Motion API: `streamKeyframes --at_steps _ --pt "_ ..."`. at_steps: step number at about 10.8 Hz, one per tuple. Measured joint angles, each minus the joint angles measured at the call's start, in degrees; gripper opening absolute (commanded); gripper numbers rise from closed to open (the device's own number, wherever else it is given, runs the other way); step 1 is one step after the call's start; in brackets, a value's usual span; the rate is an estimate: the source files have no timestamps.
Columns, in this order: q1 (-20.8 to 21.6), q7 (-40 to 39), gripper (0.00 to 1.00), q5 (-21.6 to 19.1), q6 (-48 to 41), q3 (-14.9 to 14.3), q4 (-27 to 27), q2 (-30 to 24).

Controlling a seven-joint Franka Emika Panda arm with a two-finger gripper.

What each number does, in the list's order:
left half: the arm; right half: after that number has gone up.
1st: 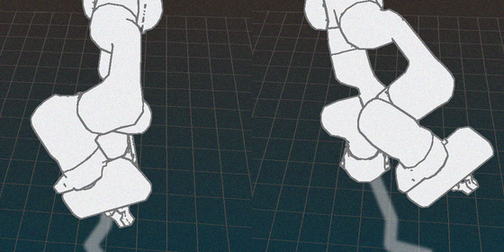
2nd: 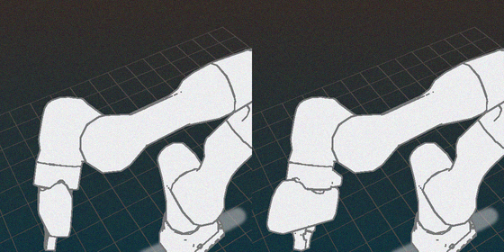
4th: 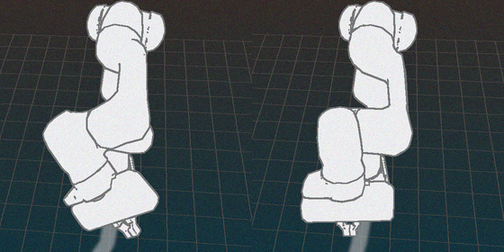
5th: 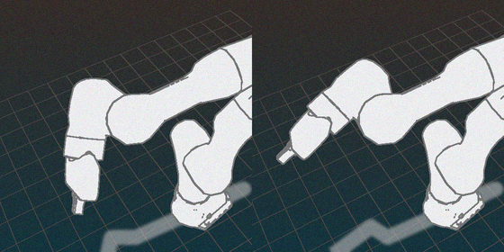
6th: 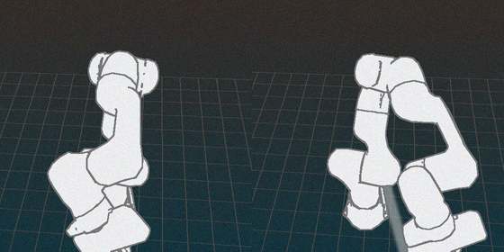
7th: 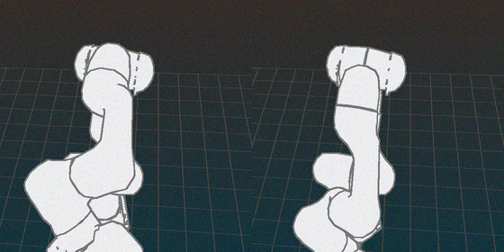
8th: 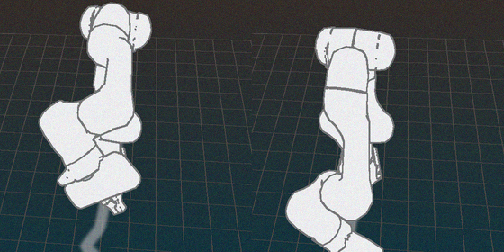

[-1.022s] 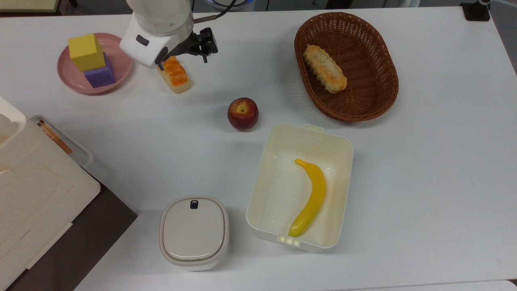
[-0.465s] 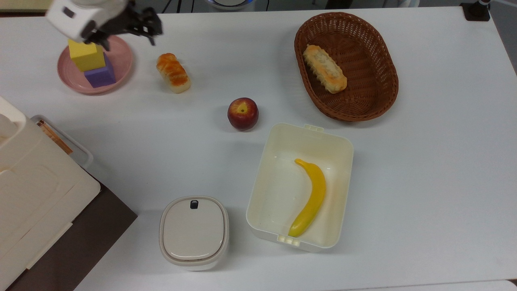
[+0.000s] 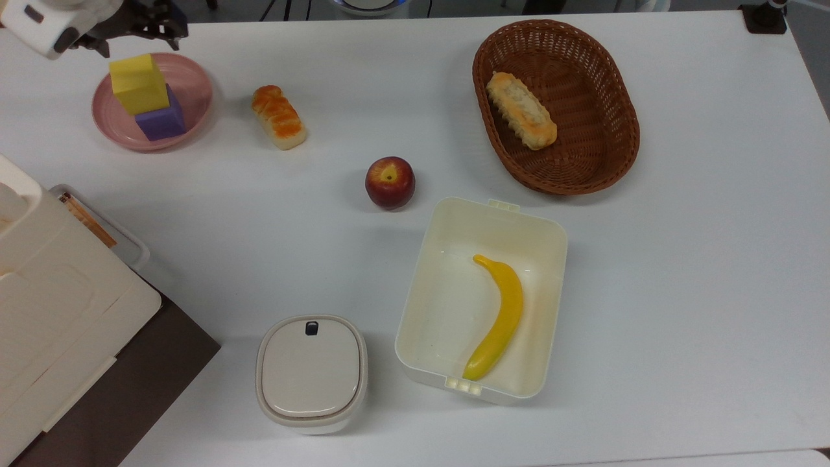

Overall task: Put the yellow cube on the table
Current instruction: 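Lower the gripper and close it on the yellow cube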

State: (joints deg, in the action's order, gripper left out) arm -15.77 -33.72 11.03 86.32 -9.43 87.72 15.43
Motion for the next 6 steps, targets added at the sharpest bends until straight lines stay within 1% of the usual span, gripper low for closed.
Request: streamKeyframes --at_steps 3,6 --pt "-2.3 -2.2 1.00 2.8 0.0 0.0 0.4 4.2" --pt "-2.5 -2.5 0.99 4.4 0.0 0.0 0.4 7.5"
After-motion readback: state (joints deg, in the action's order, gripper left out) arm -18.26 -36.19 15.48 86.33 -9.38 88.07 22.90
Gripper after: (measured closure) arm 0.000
